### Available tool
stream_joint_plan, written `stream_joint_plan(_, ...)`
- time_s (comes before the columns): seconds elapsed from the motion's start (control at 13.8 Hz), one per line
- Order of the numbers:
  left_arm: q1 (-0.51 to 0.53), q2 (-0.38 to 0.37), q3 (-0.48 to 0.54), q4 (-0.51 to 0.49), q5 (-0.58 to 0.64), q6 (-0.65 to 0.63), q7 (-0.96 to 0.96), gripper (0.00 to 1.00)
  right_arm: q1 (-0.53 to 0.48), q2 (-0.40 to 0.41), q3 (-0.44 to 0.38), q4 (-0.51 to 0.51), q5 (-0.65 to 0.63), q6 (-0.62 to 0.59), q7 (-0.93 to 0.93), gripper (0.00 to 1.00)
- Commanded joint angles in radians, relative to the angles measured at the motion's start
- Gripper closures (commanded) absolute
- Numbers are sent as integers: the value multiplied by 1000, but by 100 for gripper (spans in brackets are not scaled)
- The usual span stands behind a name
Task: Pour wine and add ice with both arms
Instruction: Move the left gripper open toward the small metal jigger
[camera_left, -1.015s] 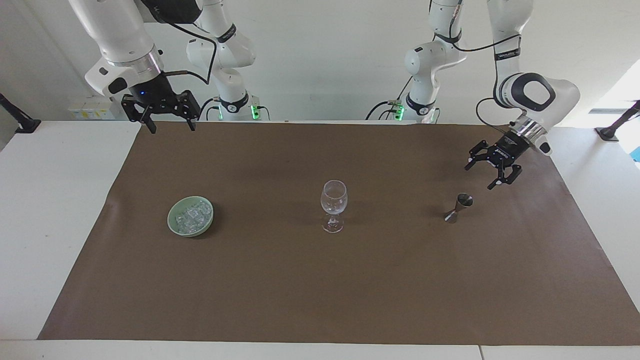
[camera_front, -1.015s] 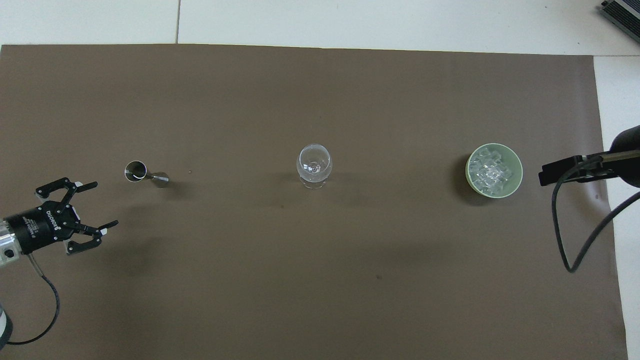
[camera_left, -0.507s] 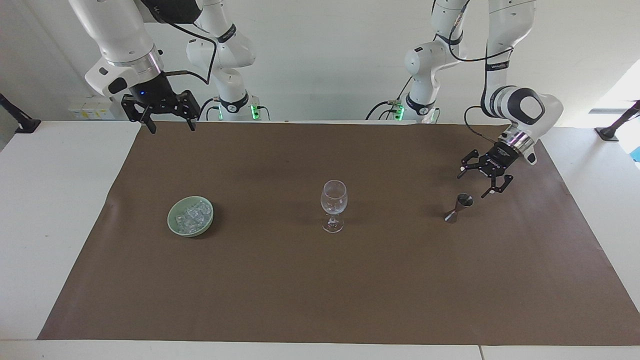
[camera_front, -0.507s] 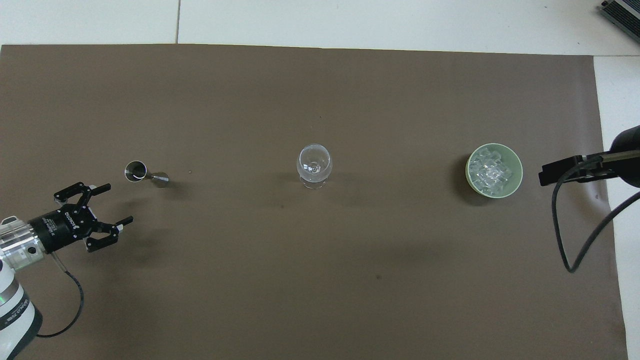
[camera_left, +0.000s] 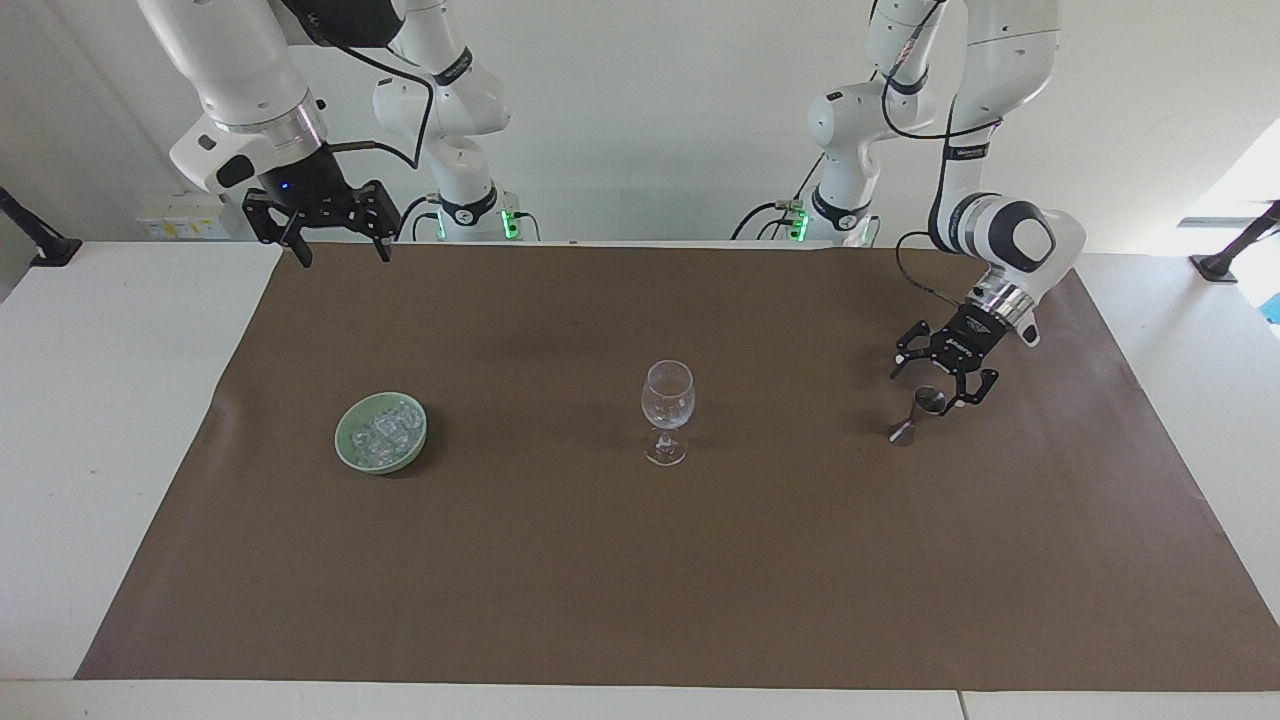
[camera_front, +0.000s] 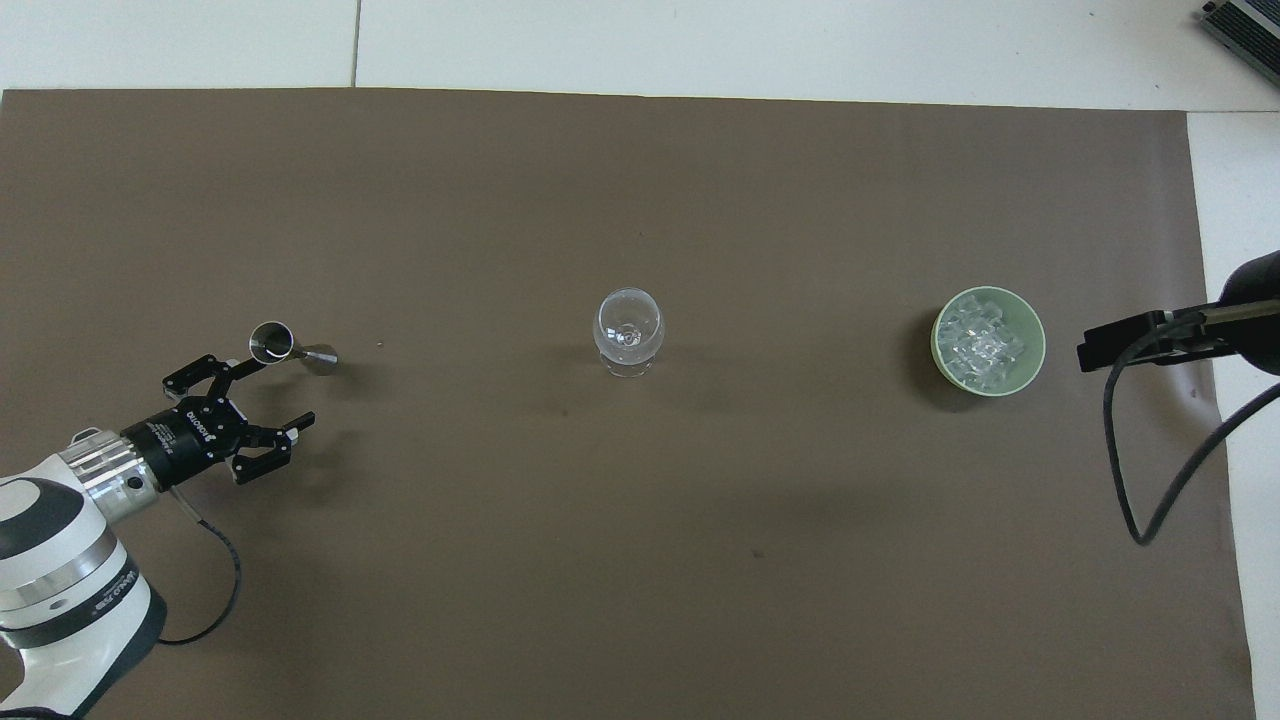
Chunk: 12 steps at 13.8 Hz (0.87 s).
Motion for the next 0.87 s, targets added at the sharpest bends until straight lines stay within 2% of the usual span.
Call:
stream_joint_plan(0.0, -27, 24, 9, 8, -71, 24, 28, 0, -12, -15, 9, -10, -7, -11, -26, 0)
stream_joint_plan(0.22, -41, 35, 9, 8, -135, 25, 35, 0, -12, -15, 9, -10, -7, -12, -26, 0)
stream_joint_plan(0.36, -47, 33, 9, 8, -232, 18, 69, 0, -12, -15, 9, -10, -7, -12, -26, 0)
stream_joint_plan(0.8, -54, 44, 9, 14, -313, 14, 176, 0, -12, -15, 9, -10, -7, -11, -26, 0)
